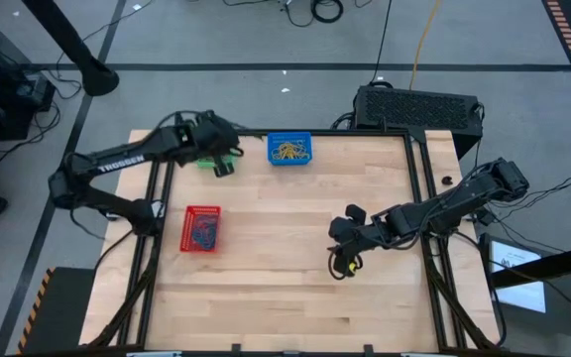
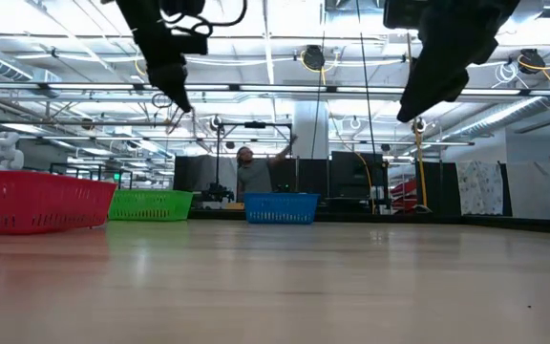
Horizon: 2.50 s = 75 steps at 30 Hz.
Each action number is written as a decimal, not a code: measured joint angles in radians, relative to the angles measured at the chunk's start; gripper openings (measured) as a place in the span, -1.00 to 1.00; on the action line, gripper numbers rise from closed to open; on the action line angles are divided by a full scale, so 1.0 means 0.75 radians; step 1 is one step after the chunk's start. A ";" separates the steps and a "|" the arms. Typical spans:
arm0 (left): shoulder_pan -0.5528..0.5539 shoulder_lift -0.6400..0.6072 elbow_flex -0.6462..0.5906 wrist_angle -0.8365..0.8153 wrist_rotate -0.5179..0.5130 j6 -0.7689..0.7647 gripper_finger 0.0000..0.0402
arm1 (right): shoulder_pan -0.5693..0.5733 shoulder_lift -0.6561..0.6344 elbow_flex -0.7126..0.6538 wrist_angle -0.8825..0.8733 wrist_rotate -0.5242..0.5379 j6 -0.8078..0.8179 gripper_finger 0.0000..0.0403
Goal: Sort rubber bands into baskets
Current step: Put the red rubber band into the green bin, then return to Home Position
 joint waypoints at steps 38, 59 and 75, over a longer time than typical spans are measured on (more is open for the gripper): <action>0.501 0.024 -0.436 0.336 0.173 -0.031 -0.15 | 0.101 0.001 0.000 -0.006 0.187 0.091 -0.15; 0.202 -0.532 -0.501 0.693 1.509 -0.452 -0.03 | -0.099 -0.248 -0.003 0.037 0.216 -0.085 -0.24; -0.123 -0.911 -1.241 1.490 1.008 -0.766 -0.03 | -0.161 -0.917 -0.455 0.291 0.283 -0.338 -0.54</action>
